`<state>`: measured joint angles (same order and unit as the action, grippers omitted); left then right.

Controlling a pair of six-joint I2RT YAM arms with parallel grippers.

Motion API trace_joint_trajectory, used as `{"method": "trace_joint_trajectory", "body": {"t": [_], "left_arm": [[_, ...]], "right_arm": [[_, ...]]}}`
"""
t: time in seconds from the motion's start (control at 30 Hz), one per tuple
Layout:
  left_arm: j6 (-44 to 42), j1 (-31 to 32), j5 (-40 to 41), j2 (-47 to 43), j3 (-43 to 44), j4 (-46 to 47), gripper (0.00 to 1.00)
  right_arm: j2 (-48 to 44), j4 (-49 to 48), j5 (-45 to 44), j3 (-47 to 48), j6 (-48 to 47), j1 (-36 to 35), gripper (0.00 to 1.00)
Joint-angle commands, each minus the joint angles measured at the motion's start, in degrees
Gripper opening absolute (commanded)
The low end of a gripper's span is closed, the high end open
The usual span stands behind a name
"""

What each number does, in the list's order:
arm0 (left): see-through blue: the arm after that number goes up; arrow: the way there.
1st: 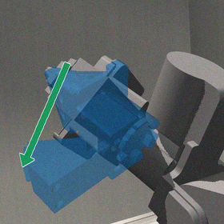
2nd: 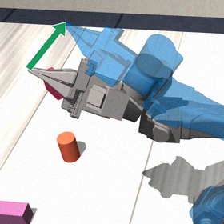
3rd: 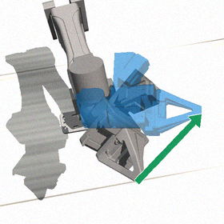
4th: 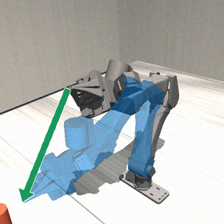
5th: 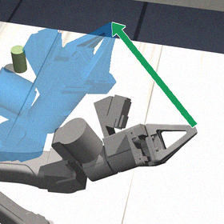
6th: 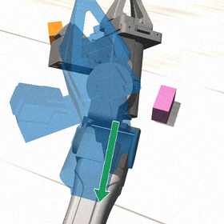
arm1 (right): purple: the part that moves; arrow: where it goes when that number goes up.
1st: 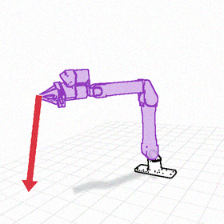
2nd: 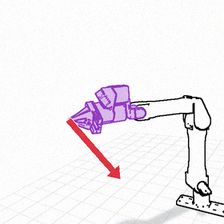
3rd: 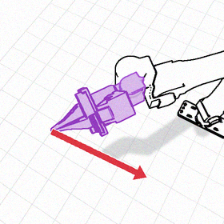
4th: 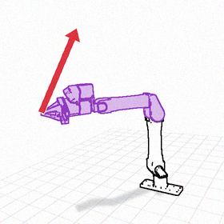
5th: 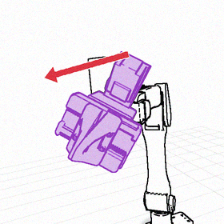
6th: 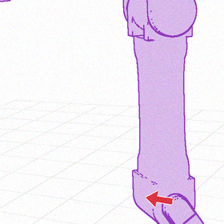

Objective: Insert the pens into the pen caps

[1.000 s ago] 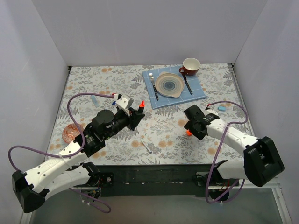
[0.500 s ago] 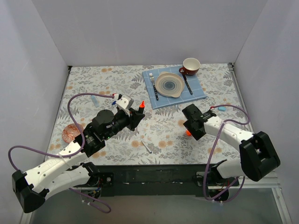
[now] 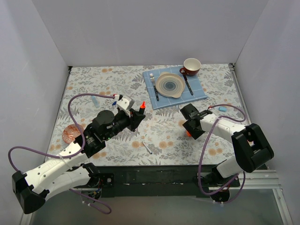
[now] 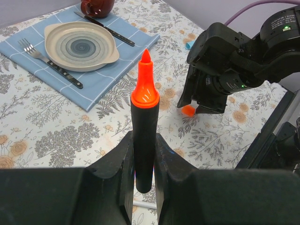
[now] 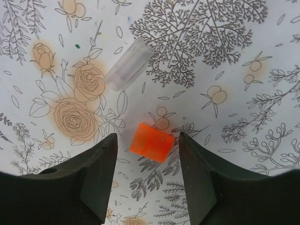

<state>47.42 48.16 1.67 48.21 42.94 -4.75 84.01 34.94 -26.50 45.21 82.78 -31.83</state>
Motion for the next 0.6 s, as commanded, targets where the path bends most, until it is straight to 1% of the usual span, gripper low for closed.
{"method": "trace_joint_trajectory", "body": {"t": [0.0, 0.03, 0.07, 0.1, 0.13, 0.17, 0.2, 0.23, 0.27, 0.3, 0.33, 0.37, 0.4, 0.47, 0.5, 0.57], "left_arm": [[-0.9, 0.0, -0.3, -0.8, 0.4, -0.3, 0.0], [-1.0, 0.0, 0.0, -0.9, 0.3, -0.2, 0.0], [-1.0, 0.0, 0.4, -1.0, 0.3, -0.2, 0.0], [-1.0, 0.0, 0.4, -1.3, 0.2, -0.2, 0.0], [-1.1, 0.0, 0.5, -1.4, 0.3, -0.2, 0.0], [-1.1, 0.0, 0.4, -1.4, 0.4, -0.2, 0.0], [-1.2, 0.0, 0.4, -1.5, 0.4, -0.1, 0.0], [-1.3, 0.0, 0.4, -1.6, 0.5, -0.3, 0.0], [-1.3, 0.0, 0.5, -1.8, 0.4, -0.3, 0.0], [-1.2, 0.0, 0.7, -2.2, 0.3, -0.2, 0.0], [-1.1, 0.0, 0.8, -2.4, 0.3, -0.3, 0.0], [-1.0, 0.0, 0.8, -2.6, 0.2, -0.1, 0.0], [-1.0, 0.0, 1.0, -2.8, 0.0, 0.2, 0.0], [-1.0, 0.0, 1.1, -2.8, 0.0, 0.4, 0.0], [-1.0, 0.0, 1.2, -2.9, 0.0, 0.3, 0.0], [-0.9, 0.0, 1.2, -2.8, 0.0, 0.3, 0.0]], "right_arm": [[0.8, -6.1, -2.3, 0.7, -7.3, 0.3, 0.56], [0.3, -11.8, -2.0, 0.0, -14.6, 0.3, 0.51], [-0.1, -14.0, -0.4, -0.7, -17.7, 0.3, 0.45], [-0.4, -15.9, 0.4, -1.3, -21.7, 0.2, 0.37], [-0.9, -18.8, 3.4, -2.1, -26.1, 0.3, 0.34], [-0.9, -24.0, 6.1, -2.4, -36.5, 0.2, 0.31], [-0.7, -26.6, 9.3, -2.6, -42.1, 0.2, 0.26], [-0.1, -28.5, 15.5, -2.4, -47.5, 0.2, 0.23], [0.5, -29.2, 18.4, -1.9, -57.1, 0.2, 0.17], [1.2, -29.1, 21.7, -1.0, -61.2, 0.3, 0.17], [2.7, -28.1, 27.7, 1.1, -65.9, 0.2, 0.17], [3.4, -25.8, 29.9, 2.2, -73.0, 0.1, 0.19], [3.9, -24.8, 31.8, 3.1, -76.8, -0.6, 0.2], [4.5, -21.9, 32.5, 5.8, -81.6, -1.4, 0.24], [4.4, -20.2, 33.0, 6.2, -87.0, -2.0, 0.26], [3.7, -18.8, 33.9, 7.8, -91.7, -2.8, 0.31]]}}
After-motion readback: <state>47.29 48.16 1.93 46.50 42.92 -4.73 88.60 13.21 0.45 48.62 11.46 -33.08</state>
